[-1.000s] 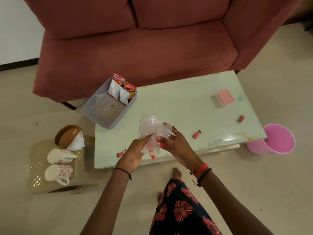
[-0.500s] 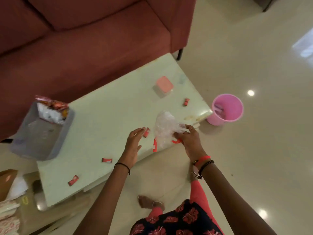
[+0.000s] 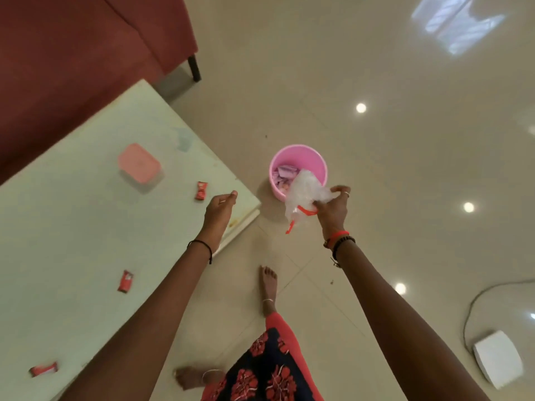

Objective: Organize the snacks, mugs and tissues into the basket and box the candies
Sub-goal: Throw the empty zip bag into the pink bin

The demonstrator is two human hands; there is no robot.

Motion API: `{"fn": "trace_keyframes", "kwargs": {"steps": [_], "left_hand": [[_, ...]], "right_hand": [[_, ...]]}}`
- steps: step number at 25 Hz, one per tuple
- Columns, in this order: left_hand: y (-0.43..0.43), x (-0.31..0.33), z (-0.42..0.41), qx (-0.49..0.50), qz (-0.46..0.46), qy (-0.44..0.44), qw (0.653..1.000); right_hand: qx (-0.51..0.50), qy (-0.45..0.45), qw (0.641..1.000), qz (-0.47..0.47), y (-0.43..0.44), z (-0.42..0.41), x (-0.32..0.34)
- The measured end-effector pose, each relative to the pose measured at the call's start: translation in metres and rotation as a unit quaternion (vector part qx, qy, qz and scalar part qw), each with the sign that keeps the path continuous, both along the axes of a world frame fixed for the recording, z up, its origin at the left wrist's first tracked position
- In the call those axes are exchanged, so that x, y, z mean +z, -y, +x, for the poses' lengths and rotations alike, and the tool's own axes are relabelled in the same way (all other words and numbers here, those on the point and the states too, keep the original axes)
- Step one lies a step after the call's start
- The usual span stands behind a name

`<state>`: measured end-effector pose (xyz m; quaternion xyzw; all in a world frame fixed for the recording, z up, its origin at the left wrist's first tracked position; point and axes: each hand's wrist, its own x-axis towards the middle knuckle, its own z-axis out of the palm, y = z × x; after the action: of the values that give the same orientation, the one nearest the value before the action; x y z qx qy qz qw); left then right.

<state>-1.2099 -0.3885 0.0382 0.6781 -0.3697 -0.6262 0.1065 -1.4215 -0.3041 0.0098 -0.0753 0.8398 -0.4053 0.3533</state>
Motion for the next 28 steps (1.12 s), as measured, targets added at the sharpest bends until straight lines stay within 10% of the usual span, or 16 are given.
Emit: {"fn": "trace_keyframes", "kwargs": {"steps": [14,19,28], "left_hand": [[0.077,-0.112,-0.09,0.082,-0.042,-0.045,0.995],[0.087,-0.128,-0.095,0.085,-0.06,-0.069,0.992],[0.088,-0.094,-0.07,0.089,-0.103,-0.01,0.991]], "right_hand": [[0.214,-0.026,0.966,0.14,0.098,-0.08,-0.205],[0.423,0.056,0.867,0.259,0.101,-0.077,-0.237],[0.335,-0.035,0.916,0.22,0.115,-0.054,-0.162]]}}
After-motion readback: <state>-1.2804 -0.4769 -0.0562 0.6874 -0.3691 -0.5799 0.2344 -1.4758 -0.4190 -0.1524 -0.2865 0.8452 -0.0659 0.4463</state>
